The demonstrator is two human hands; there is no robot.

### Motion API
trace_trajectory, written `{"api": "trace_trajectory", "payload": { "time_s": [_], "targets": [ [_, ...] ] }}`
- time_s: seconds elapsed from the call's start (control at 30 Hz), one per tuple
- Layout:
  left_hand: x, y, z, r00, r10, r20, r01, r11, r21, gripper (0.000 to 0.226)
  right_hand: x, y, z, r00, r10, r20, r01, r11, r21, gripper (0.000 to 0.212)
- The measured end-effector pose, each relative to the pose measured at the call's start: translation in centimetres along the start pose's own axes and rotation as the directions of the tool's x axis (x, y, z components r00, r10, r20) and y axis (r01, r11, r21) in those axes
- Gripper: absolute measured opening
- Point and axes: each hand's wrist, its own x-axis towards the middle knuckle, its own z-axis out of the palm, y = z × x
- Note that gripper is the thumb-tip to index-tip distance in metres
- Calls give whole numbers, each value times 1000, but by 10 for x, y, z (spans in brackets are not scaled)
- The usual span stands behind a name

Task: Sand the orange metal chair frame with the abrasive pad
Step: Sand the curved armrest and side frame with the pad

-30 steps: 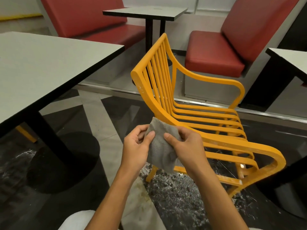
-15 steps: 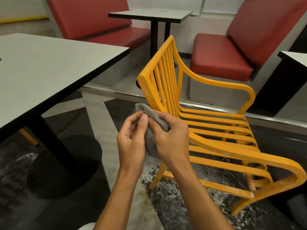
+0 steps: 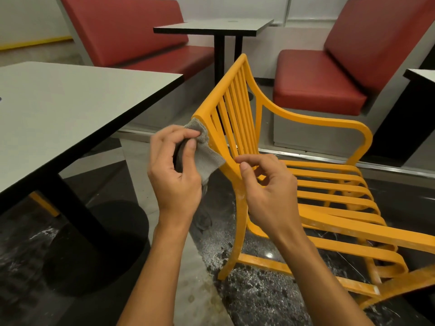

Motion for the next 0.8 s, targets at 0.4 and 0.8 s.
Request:
{"api": "trace_trajectory", "payload": {
  "time_s": [0.4,0.8],
  "targets": [
    [-6,-13,20,970,184,-158,-167,979,112,29,26,30,36,998,-52,29,52,999,5,18],
    [-14,-19,13,979,189,-72,-179,976,122,19,24,33,41,1000,-1,23,0,1000,27,32]
  ]
}}
